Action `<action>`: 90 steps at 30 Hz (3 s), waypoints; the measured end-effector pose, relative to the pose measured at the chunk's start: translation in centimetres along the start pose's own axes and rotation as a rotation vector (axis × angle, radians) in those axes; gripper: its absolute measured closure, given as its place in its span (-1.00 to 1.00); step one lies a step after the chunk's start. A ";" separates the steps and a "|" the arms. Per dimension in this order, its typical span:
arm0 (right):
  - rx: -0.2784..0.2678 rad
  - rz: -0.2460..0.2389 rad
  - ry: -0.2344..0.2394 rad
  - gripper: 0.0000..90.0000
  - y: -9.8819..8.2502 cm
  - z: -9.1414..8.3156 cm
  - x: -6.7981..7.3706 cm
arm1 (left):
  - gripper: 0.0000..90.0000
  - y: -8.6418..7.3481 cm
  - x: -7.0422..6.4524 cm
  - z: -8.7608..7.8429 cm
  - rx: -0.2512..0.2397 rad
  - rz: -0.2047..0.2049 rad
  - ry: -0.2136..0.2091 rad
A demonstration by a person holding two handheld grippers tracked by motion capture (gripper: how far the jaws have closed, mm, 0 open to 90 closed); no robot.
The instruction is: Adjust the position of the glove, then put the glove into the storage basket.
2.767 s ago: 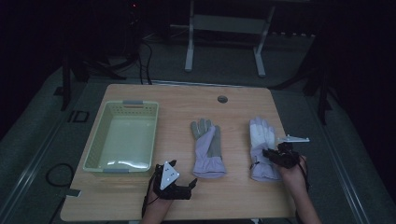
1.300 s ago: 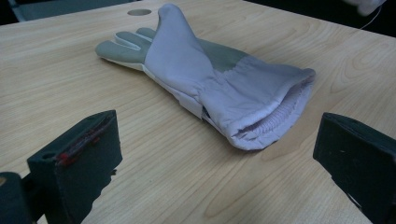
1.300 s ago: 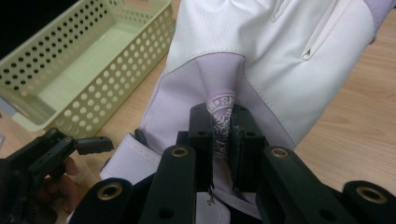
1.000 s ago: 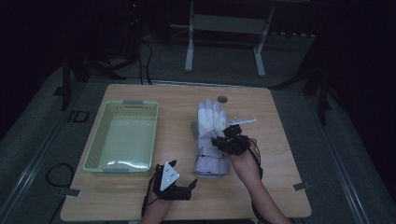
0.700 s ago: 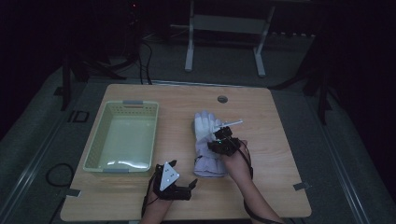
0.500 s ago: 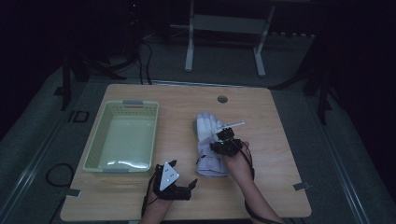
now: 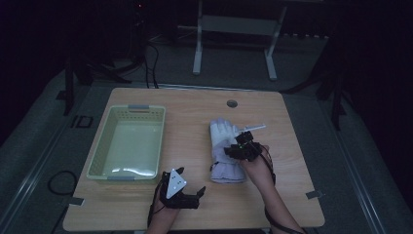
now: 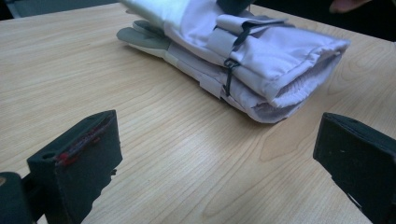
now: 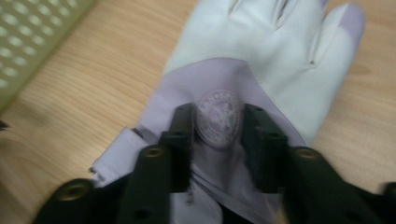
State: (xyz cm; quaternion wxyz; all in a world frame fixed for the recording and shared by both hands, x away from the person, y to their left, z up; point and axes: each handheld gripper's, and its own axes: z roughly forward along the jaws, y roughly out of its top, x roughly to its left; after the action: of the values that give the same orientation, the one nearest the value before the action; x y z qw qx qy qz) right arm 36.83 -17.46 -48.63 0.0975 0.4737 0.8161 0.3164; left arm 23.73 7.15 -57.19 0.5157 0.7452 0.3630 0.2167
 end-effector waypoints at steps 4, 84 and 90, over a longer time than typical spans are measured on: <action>-0.059 -0.008 0.005 -0.02 0.1 -1.3 -0.5 | -0.97 0.0 0.0 0.0 0.002 -0.002 -0.003; -0.041 0.156 0.325 0.29 -5.0 3.5 -7.7 | 0.07 4.9 2.0 9.8 0.456 -0.386 -0.308; -0.047 0.149 0.277 0.68 -4.9 2.8 -6.8 | 0.51 5.4 1.7 9.5 0.457 -0.375 -0.302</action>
State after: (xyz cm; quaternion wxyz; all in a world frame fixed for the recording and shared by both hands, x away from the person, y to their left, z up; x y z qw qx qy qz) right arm 38.25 -23.67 -54.72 -0.0287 0.4822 0.7769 0.4039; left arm 33.15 1.52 -55.82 0.4141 0.7854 0.4526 -0.0822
